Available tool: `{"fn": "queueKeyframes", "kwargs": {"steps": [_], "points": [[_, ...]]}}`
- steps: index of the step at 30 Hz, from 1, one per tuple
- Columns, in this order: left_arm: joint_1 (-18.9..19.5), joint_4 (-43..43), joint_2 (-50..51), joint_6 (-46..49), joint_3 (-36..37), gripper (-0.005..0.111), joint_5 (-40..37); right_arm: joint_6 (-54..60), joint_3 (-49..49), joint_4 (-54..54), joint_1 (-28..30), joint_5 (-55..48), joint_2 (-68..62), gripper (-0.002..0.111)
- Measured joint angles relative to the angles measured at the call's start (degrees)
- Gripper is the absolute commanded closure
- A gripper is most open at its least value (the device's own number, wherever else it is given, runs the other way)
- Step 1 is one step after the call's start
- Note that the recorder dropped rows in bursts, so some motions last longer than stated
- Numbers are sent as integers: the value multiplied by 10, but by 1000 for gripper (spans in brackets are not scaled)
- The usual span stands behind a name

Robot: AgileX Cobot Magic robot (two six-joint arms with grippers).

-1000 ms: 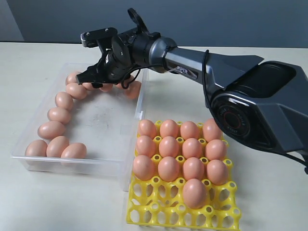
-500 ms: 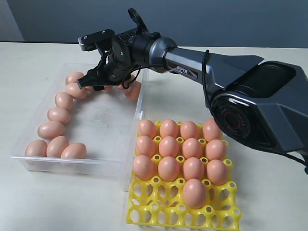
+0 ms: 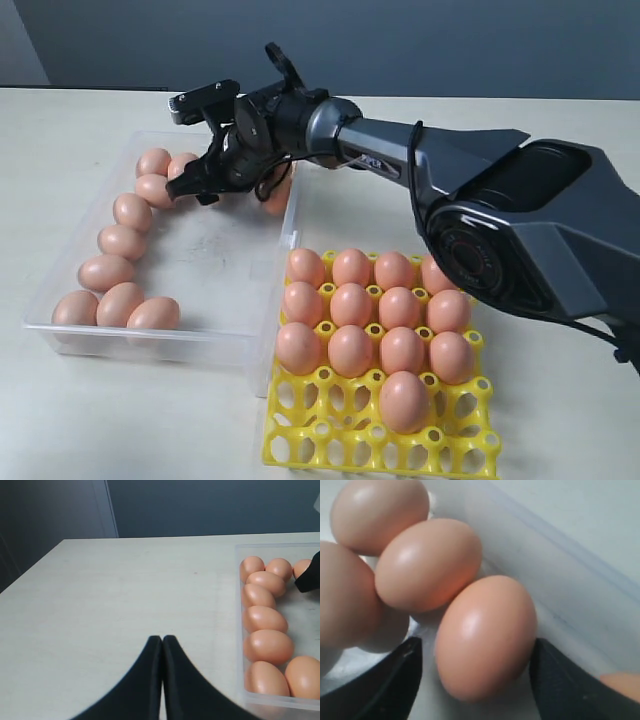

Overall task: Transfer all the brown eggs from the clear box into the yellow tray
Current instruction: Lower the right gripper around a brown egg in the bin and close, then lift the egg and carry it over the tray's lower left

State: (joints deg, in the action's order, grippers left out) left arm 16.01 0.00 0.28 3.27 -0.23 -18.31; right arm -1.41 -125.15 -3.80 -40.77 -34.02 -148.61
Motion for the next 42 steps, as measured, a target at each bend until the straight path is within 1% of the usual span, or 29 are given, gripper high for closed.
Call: {"fn": "queueKeyframes", "kwargs": {"steps": [3,5,8,10,12,15,18,24,26,31,36,39,42], "points": [[0,0,0,0,0,106,0,1,0,-5,-1,8,-4,47],[0,0,0,0,0,106,0,1,0,-6,-1,11,-4,49],[0,0,0,0,0,106,0,0,0,-7,-1,16,-4,59],[0,0,0,0,0,106,0,0,0,-7,-1,16,-5,73],[0,0,0,0,0,106,0,0,0,-8,-1,18,-6,90],[0,0,0,0,0,106,0,0,0,-8,-1,18,-6,109],[0,0,0,0,0,106,0,0,0,-9,-1,14,-6,109],[0,0,0,0,0,106,0,-1,0,-18,-1,-57,16,109],[0,0,0,0,0,106,0,-3,0,-25,-1,-64,25,109],[0,0,0,0,0,106,0,6,0,-65,-7,-34,60,109],[0,0,0,0,0,106,0,34,5,-76,-43,-15,94,109],[0,0,0,0,0,106,0,40,38,-83,-67,7,124,109],[0,0,0,0,0,106,0,41,105,-84,-81,59,172,109]]}}
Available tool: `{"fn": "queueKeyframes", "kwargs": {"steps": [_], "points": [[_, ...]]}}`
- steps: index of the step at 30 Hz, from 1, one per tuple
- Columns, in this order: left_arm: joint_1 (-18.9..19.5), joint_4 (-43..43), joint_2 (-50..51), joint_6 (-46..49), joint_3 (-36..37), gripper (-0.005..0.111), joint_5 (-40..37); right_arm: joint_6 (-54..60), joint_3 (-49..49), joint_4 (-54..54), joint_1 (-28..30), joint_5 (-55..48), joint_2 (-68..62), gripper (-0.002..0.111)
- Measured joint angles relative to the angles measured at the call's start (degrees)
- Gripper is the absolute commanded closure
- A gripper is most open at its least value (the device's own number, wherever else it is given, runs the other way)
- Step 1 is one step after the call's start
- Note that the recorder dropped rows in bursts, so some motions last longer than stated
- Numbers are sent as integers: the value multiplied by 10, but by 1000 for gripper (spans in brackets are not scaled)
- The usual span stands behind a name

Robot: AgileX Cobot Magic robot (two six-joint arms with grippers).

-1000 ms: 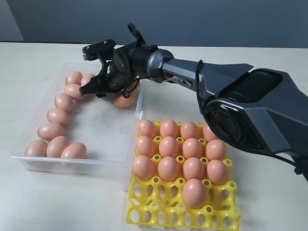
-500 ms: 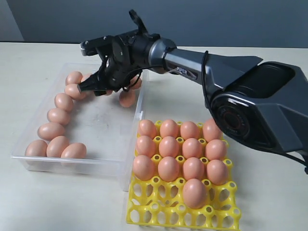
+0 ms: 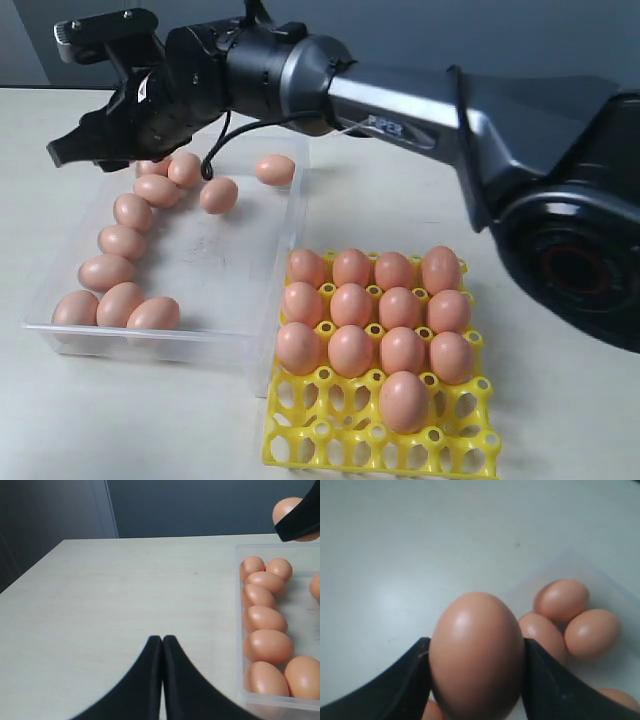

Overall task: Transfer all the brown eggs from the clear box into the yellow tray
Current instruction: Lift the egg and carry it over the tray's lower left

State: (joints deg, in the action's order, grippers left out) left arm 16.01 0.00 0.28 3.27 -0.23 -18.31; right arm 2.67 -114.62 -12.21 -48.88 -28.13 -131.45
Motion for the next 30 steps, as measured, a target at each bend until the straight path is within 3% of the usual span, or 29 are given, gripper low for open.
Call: {"fn": "queueKeyframes", "kwargs": {"steps": [9,17,25,30], "points": [[0,0,0,0,0,106,0,1,309,29,-5,222,261,109],[0,0,0,0,0,106,0,2,651,37,-5,392,466,109],[0,0,0,0,0,106,0,-49,921,46,-8,602,536,109],[0,0,0,0,0,106,0,-103,1015,131,-13,728,539,109]]}}
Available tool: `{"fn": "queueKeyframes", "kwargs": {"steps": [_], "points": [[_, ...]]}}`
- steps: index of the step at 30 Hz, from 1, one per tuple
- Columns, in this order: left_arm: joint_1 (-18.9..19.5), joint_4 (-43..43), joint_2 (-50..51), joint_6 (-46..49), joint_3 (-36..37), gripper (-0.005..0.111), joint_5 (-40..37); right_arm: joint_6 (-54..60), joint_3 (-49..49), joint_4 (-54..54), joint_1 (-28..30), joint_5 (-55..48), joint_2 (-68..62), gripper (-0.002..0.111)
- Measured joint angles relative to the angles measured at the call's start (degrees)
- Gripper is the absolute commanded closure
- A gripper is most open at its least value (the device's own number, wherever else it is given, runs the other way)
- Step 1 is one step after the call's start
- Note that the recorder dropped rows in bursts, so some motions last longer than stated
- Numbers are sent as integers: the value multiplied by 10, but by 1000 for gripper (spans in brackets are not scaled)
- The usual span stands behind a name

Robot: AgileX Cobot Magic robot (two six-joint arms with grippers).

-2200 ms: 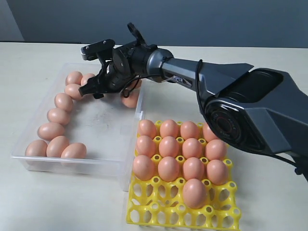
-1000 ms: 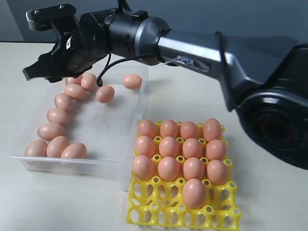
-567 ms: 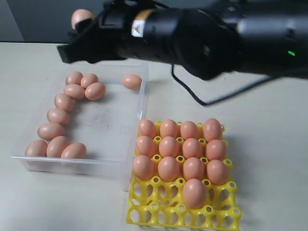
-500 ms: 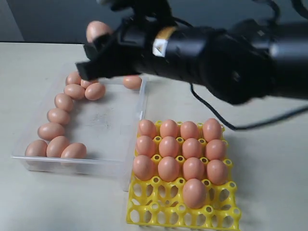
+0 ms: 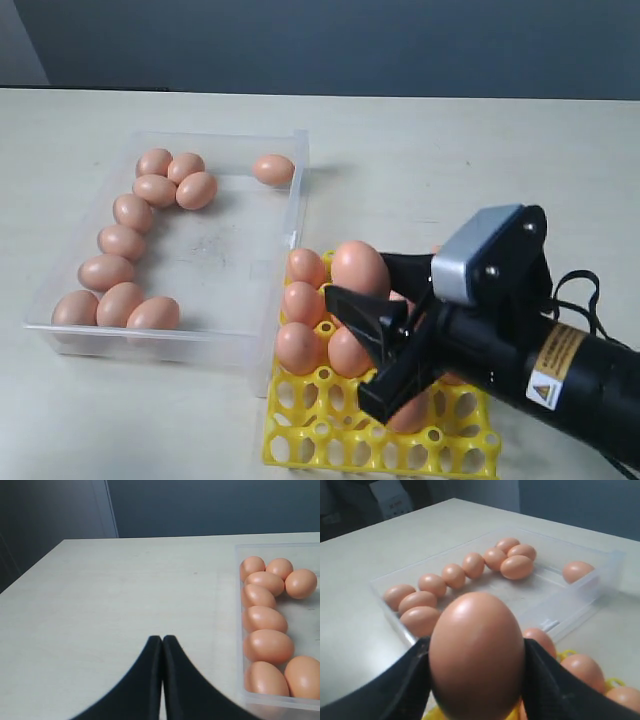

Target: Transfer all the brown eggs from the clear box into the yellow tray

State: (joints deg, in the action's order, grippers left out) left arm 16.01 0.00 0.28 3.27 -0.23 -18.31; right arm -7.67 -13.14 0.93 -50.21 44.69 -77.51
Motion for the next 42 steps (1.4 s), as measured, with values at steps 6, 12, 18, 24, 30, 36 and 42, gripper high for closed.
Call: {"fn": "queueKeyframes", "kwargs": {"steps": [6,12,18,24,30,36,42], "points": [[0,0,0,0,0,106,0,-11,16,48,-2,21,-5,109],[0,0,0,0,0,106,0,-12,16,74,-2,40,-59,109],[0,0,0,0,0,106,0,-12,17,78,-2,144,-139,109],[0,0,0,0,0,106,0,-12,0,94,-2,188,-219,109],[0,0,0,0,0,106,0,-27,-22,118,-2,208,-283,109],[0,0,0,0,0,106,0,-81,-26,124,-2,216,-288,109],[0,0,0,0,0,106,0,-176,-30,119,-2,212,-287,109]]}}
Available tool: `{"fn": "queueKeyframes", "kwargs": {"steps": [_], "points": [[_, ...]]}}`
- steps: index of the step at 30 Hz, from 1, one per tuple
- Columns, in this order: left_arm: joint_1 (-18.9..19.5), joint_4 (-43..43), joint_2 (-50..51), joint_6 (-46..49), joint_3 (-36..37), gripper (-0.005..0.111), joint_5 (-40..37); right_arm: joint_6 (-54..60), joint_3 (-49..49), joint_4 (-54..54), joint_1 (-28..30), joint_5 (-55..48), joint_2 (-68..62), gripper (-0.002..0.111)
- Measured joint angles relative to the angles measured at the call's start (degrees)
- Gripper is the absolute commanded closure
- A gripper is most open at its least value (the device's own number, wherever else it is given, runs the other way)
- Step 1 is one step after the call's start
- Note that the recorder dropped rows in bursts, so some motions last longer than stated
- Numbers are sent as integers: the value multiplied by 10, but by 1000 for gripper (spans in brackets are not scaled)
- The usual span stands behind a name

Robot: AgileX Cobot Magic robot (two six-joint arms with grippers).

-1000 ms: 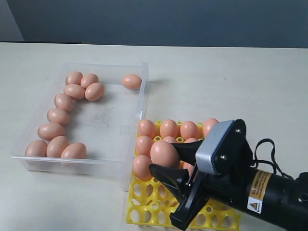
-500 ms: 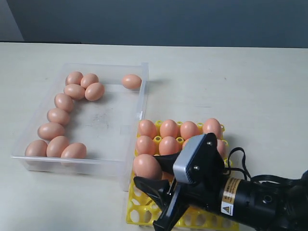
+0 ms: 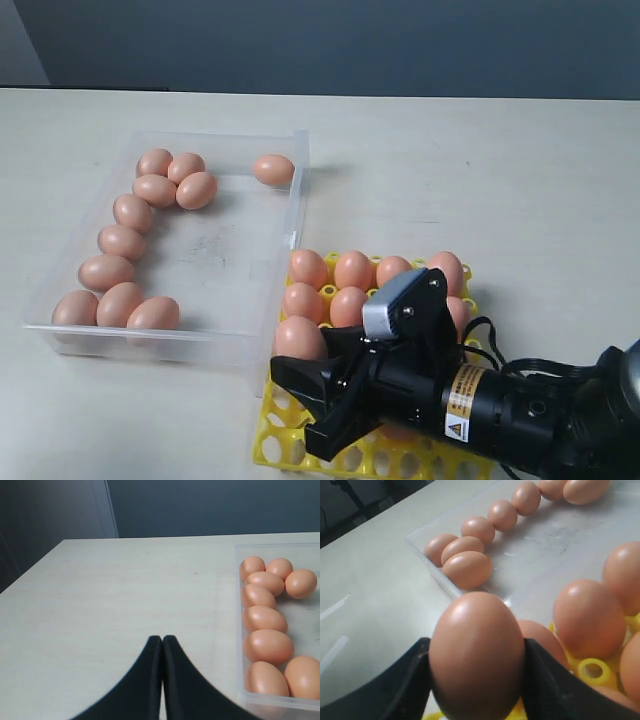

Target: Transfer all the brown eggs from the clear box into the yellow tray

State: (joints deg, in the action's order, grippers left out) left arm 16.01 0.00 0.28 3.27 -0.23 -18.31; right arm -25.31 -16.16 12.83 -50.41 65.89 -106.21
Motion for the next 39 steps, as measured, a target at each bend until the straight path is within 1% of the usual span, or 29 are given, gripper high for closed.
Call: {"fn": "queueKeyframes", "kwargs": {"steps": [3,4,7,10,18,21,29,32,35,39], "points": [[0,0,0,0,0,106,0,-11,0,0,0,-12,1,109],[0,0,0,0,0,106,0,-12,0,1,0,-13,1,107],[0,0,0,0,0,106,0,-12,0,2,0,-13,1,95],[0,0,0,0,0,106,0,-12,0,3,0,-13,2,79],[0,0,0,0,0,106,0,-14,0,3,0,-13,2,65],[0,0,0,0,0,106,0,-14,0,3,0,-13,2,63],[0,0,0,0,0,106,0,-17,0,12,0,-21,10,63],[0,0,0,0,0,106,0,-30,0,23,0,-53,42,63],[0,0,0,0,0,106,0,0,1,26,0,-132,86,63],[0,0,0,0,0,106,0,26,2,26,0,-177,115,63]]}}
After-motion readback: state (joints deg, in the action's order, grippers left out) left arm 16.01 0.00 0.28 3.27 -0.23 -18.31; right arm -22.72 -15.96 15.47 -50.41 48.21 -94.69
